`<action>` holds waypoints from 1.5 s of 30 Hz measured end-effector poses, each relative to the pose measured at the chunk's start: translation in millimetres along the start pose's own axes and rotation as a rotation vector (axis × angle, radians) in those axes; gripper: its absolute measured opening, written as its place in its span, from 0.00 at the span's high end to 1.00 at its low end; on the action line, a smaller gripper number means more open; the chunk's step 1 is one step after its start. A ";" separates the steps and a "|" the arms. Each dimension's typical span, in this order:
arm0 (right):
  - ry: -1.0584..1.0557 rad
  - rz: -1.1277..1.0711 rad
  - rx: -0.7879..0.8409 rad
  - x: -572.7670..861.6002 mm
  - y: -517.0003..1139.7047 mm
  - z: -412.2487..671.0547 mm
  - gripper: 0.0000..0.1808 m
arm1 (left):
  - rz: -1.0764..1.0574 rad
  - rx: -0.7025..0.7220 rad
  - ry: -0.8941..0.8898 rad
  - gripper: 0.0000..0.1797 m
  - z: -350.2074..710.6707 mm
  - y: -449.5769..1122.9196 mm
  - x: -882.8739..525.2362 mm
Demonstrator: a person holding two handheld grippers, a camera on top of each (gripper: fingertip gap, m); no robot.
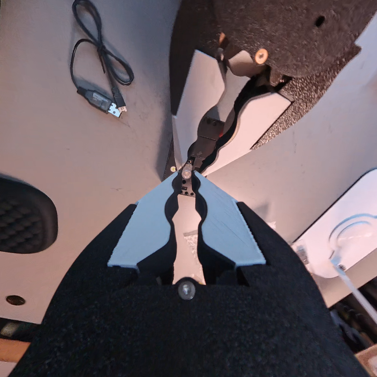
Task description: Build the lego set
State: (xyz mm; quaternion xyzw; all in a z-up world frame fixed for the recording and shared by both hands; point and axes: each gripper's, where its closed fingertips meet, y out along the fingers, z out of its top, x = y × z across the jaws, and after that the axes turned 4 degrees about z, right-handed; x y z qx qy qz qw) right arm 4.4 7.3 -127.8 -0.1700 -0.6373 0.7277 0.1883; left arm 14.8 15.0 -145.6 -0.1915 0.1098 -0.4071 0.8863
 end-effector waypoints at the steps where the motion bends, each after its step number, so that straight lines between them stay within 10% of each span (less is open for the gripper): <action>1: -0.051 0.002 0.001 -1.1 0.2 0.6 0.96 | -0.006 0.002 0.003 0.91 -0.1 0.2 1.0; 6: -0.183 0.009 -0.051 0.8 -1.1 -6.8 0.96 | -0.015 0.002 -0.001 0.95 -0.8 1.4 1.1; 21: 0.443 0.045 0.116 4.3 -1.9 -5.9 0.95 | 0.020 -0.002 -0.046 0.96 -0.8 1.9 -2.8; 37: -0.243 0.007 -0.109 -1.6 -0.8 -10.2 0.96 | -0.028 0.030 0.016 0.95 3.0 0.6 0.7; 45: 0.242 0.018 0.077 8.3 -16.0 -4.9 0.89 | 0.017 0.026 -0.031 0.95 2.0 -1.0 -4.8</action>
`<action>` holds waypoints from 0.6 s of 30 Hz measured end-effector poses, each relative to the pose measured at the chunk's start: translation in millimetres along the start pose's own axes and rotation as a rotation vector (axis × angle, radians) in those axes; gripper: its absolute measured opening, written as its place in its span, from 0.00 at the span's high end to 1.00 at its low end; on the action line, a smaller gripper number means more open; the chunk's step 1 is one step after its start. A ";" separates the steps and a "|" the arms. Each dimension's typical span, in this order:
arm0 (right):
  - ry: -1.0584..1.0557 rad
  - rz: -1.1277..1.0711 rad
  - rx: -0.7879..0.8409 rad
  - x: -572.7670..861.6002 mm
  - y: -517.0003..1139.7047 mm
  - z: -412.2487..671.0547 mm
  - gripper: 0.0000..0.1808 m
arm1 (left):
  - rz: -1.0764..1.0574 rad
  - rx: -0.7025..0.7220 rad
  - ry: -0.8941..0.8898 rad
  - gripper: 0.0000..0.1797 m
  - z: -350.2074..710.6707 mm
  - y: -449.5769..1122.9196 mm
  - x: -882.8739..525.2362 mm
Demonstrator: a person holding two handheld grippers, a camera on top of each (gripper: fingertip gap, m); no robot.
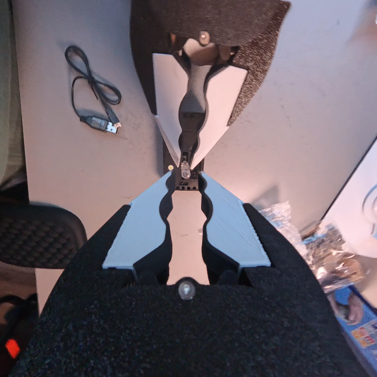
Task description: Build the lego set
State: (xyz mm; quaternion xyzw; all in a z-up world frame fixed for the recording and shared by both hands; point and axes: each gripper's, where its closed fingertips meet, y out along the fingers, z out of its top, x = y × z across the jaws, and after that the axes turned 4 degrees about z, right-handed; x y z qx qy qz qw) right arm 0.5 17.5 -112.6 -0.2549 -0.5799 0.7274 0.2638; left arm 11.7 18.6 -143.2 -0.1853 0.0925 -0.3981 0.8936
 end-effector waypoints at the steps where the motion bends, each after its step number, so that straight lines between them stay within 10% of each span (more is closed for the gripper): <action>1: 0.051 -0.008 0.005 1.6 -0.4 -2.0 0.90 | 0.001 -0.001 -0.005 0.95 0.0 0.3 -0.3; 11: 0.322 0.045 0.009 1.3 10.8 -9.0 0.96 | 0.020 -0.008 -0.001 0.95 -0.3 0.3 -1.7; 18: -0.034 0.003 -0.083 0.0 10.4 -13.1 0.96 | -0.017 -0.004 0.029 0.90 -1.8 -2.3 2.1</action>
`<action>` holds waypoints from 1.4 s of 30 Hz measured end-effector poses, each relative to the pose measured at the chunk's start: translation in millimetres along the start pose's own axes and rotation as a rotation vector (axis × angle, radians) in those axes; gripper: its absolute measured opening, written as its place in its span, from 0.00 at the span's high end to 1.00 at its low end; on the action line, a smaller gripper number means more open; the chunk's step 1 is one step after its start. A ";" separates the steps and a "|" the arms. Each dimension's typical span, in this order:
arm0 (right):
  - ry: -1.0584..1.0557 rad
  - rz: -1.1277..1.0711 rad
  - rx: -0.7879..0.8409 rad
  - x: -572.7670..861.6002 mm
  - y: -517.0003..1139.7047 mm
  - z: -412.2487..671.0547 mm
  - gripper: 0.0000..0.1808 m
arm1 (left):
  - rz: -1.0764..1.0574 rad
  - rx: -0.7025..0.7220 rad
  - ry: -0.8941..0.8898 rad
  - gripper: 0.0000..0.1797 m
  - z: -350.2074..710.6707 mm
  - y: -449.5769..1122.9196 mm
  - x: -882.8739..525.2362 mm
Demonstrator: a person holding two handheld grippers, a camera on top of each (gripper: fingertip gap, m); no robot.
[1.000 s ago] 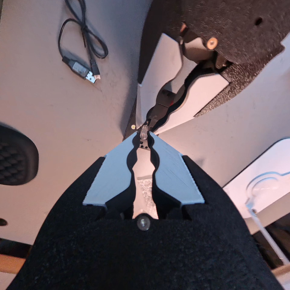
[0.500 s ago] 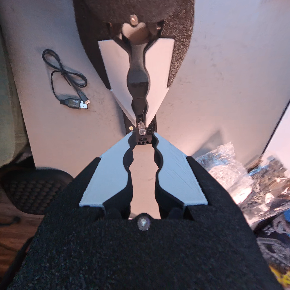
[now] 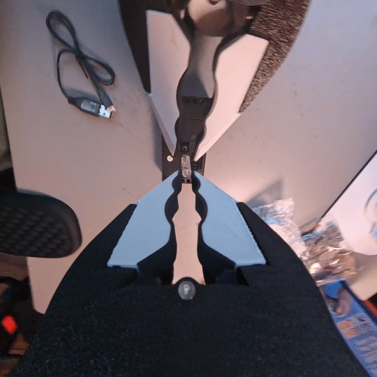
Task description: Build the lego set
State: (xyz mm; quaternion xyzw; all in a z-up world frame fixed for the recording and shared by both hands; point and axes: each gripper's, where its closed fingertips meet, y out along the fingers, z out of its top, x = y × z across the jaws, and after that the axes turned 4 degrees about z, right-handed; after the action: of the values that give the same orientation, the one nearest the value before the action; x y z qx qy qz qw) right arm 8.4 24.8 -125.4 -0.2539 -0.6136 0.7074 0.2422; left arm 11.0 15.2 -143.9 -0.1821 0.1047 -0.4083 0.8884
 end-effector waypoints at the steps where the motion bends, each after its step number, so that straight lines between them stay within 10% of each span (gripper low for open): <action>1: -0.072 -0.013 -0.017 -0.2 0.0 -0.1 0.96 | -0.005 0.002 0.002 0.89 0.2 -0.5 0.5; 10: -0.493 -0.093 -0.198 -1.5 -0.5 7.3 0.96 | -0.009 -0.001 0.008 0.96 -0.1 0.7 0.4; 17: 0.049 -0.001 0.071 3.0 -19.8 9.2 0.85 | 0.031 -0.009 -0.029 0.96 -0.9 0.5 -3.4; 26: 0.392 0.035 0.116 2.7 0.9 3.7 0.95 | 0.045 -0.013 -0.034 0.96 -0.6 1.5 -3.9; 42: -0.492 -0.107 -0.227 -1.1 2.7 9.7 0.96 | 0.010 -0.008 0.027 0.93 -1.0 2.1 1.9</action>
State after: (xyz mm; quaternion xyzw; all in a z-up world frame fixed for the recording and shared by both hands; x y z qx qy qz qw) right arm 2.8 16.5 -126.9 -0.0675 -0.7419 0.6606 0.0930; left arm 13.3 14.7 -145.7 -0.1798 0.1192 -0.4059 0.8881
